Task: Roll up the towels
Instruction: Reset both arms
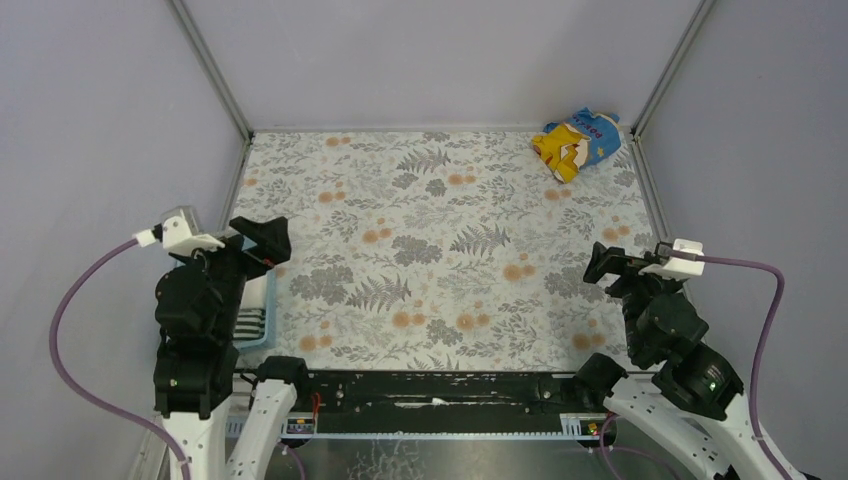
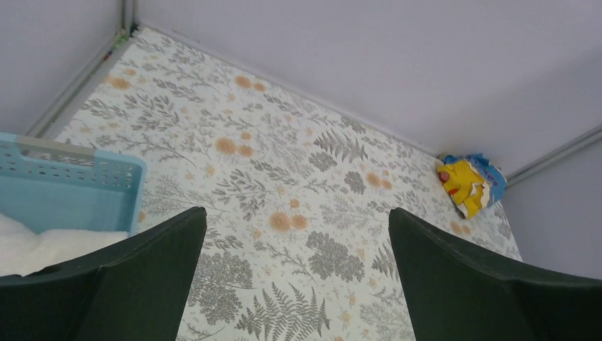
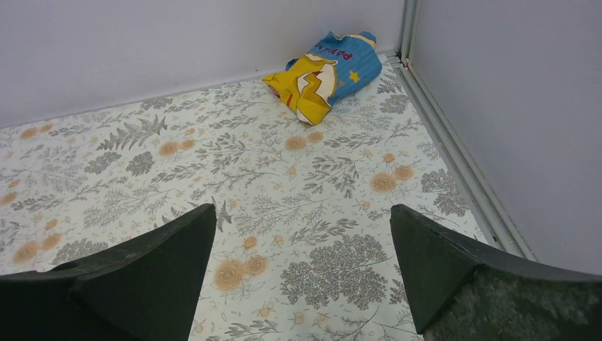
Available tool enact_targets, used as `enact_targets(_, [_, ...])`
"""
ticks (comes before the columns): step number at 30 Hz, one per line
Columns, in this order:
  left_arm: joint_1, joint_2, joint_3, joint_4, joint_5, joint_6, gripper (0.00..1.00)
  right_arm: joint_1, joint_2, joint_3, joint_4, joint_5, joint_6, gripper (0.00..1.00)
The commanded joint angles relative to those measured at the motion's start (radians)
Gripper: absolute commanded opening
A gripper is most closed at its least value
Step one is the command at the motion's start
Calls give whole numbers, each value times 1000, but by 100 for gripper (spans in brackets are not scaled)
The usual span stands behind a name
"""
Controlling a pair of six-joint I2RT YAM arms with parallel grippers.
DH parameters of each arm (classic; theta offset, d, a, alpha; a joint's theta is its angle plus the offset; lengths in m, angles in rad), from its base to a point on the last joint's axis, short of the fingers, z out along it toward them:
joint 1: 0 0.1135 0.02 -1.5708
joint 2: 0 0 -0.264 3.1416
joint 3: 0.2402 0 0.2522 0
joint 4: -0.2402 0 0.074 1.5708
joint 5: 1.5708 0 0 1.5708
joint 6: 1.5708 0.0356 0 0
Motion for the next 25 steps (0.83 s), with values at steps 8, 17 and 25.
enact_targets(8, [-7,-37,-89,42,-89,20,100,4,-40,-76,74,9,-59,99])
enact_targets(17, [-16,-14,-154,74,-61,10,100,4,-30,-87,85,8,-78,99])
enact_targets(25, [-29,-12,-148,78,-73,27,100,4,-28,-91,91,2,-84,99])
